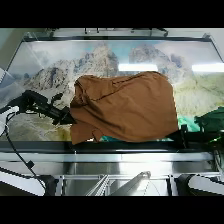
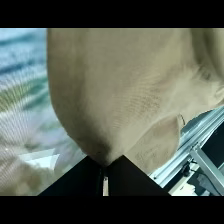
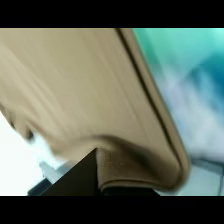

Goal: Fold the shirts.

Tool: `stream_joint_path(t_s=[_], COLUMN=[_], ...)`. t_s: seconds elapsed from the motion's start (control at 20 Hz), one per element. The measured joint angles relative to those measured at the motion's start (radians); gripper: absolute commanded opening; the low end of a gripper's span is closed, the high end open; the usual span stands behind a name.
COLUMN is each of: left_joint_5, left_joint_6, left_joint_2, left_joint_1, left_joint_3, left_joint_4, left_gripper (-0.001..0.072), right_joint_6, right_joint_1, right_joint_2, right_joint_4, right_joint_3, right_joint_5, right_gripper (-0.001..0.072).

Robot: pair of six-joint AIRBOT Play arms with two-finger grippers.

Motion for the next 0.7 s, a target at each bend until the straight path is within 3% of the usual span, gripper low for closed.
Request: stream_joint_path(t_s=[0.1,0.2,0.4,0.5,0.7], left_joint_5=[0.050,0.127,0.240,0.227,0.093], left_joint_6=[0.022,0.076,0.172,0.192,0.160], left_joint_2=[0.014,0.067,0.270,0.399,0.597], left_joint_1=[0.004,0.014,0.043,0.071,0.224], left_joint_3=[0.015,0.051,0.242,0.414,0.784], left_joint_4=[-0.035,-0.178,-0.516,-0.613,-0.697], left_gripper=[0.0020,0.0021,0.0022,0.0022,0.0022], right_joint_6=[-0.045,-0.091,-0.137,-0.138,-0.098], right_joint_1=[0.002,0.003,-0.001,-0.017,-0.114], right_joint_2=[0.023,0.088,0.350,0.517,0.753], right_joint_4=[0.074,0.236,0.666,0.829,0.974], right_joint_3=[0.021,0.053,0.190,0.303,0.573], right_joint_5=[0.028,0.153,0.313,0.294,0.130], right_gripper=[0.0016,0.0016,0.0016,0.0015,0.0015])
